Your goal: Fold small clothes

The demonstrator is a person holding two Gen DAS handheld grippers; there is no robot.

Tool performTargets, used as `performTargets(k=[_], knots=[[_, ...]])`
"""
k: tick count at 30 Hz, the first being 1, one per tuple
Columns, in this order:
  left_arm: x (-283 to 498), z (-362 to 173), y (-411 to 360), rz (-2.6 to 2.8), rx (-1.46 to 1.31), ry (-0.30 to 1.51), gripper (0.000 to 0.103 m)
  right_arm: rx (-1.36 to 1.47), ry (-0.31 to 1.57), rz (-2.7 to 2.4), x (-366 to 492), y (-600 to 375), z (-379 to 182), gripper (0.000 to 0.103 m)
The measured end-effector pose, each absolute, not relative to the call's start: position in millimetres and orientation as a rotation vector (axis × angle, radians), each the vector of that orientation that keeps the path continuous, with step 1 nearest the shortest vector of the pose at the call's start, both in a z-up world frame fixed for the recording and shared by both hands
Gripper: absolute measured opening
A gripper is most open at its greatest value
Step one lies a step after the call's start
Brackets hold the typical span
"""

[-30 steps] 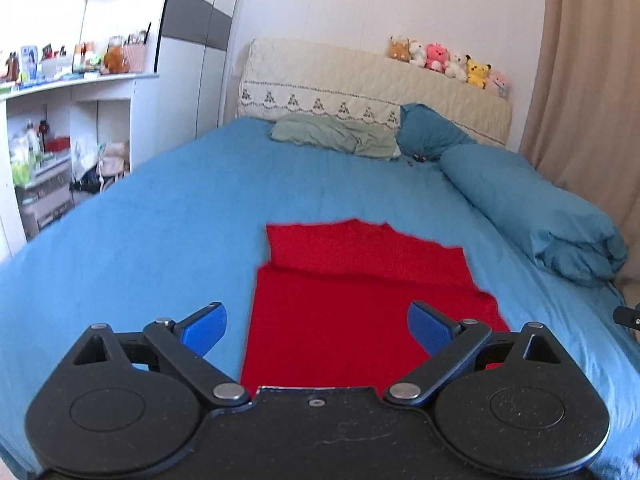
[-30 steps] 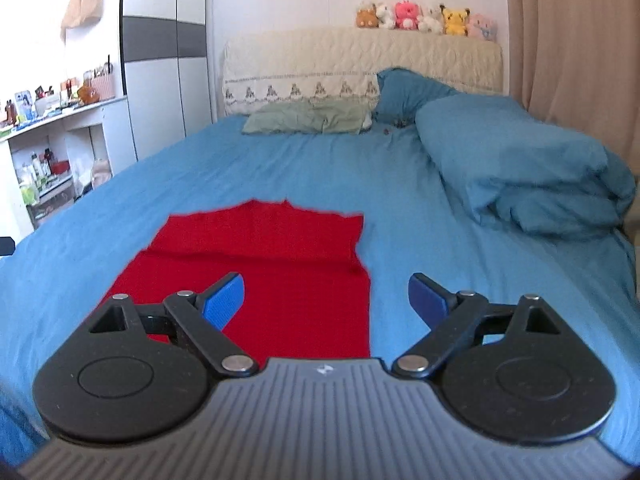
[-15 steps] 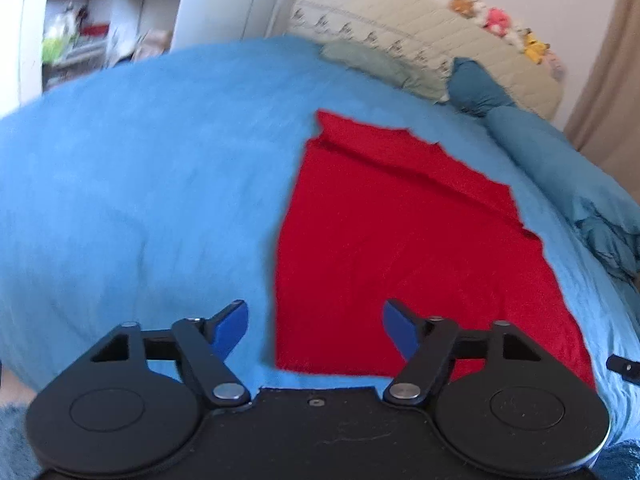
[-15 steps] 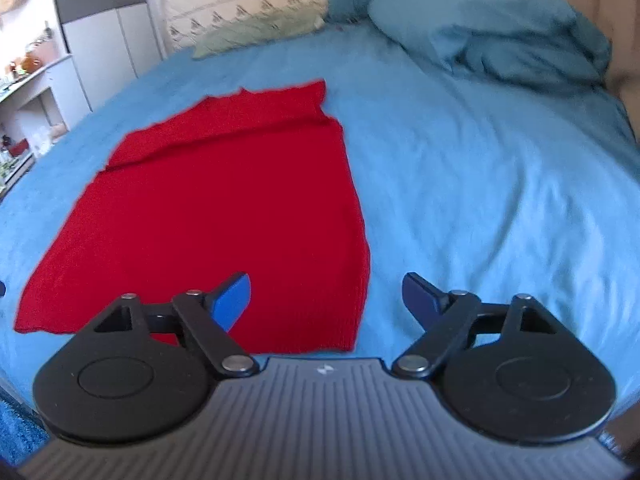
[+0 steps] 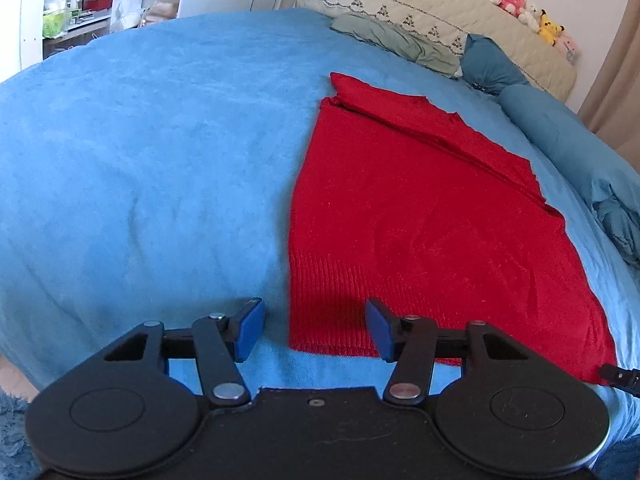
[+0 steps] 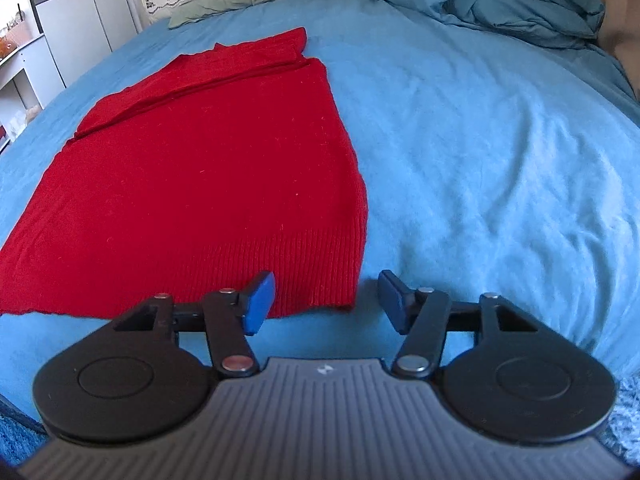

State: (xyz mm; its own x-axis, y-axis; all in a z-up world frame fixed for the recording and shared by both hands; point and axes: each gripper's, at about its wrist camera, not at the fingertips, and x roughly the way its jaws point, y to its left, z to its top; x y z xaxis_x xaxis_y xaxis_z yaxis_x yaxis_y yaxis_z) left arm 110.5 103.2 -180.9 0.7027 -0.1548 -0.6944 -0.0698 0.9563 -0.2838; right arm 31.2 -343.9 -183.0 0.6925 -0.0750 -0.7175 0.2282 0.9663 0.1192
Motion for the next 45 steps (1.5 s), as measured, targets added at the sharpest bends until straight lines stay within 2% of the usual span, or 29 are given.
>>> performTargets(k=[3, 5, 6, 8, 10, 12, 13, 14, 20, 28, 33, 38, 42, 45], knots=[[112, -181, 103, -0.04, -0.293, 0.797, 0.05, 0.228, 0.787, -0.172, 32, -347, -184, 0.064], [113, -181, 104, -0.034, -0.291, 0.8, 0.037, 0.236, 0.785, -0.154, 33, -347, -185, 0.053], [113, -181, 105, -0.031, -0.295, 0.803, 0.032, 0.234, 0.783, -0.15, 34, -346, -185, 0.052], [114, -181, 107, -0.035, -0.305, 0.816, 0.012, 0.223, 0.782, -0.143, 35, -344, -185, 0.045], [115, -181, 105, -0.05, -0.293, 0.824, 0.006, 0.22, 0.78, -0.141, 35, -342, -186, 0.04], [115, -181, 100, -0.052, -0.252, 0.825, 0.005, 0.224, 0.779, -0.138, 36, -341, -187, 0.033], [115, -181, 99, -0.052, -0.243, 0.825, 0.005, 0.227, 0.778, -0.133, 37, -342, -187, 0.025], [114, -180, 99, -0.05, -0.243, 0.826, 0.005, 0.231, 0.777, -0.131, 37, -342, -186, 0.024], [105, -148, 100, -0.039, -0.214, 0.768, 0.004, 0.277, 0.712, -0.126, 32, -351, -160, 0.023], [134, -71, 99, -0.061, -0.21, 0.599, 0.004, 0.317, 0.576, -0.062, 66, -364, -77, 0.023], [217, -25, 94, -0.081, -0.225, 0.534, 0.004, 0.334, 0.509, -0.023, 140, -382, -23, 0.023], [334, 0, 75, -0.068, -0.175, 0.494, 0.004, 0.315, 0.499, -0.042, 256, -379, 17, 0.023], [433, -15, 53, 0.003, -0.12, 0.556, 0.004, 0.265, 0.53, -0.063, 359, -369, 10, 0.023], [501, -49, 37, 0.05, -0.058, 0.594, 0.004, 0.254, 0.568, -0.064, 436, -369, -25, 0.023]])
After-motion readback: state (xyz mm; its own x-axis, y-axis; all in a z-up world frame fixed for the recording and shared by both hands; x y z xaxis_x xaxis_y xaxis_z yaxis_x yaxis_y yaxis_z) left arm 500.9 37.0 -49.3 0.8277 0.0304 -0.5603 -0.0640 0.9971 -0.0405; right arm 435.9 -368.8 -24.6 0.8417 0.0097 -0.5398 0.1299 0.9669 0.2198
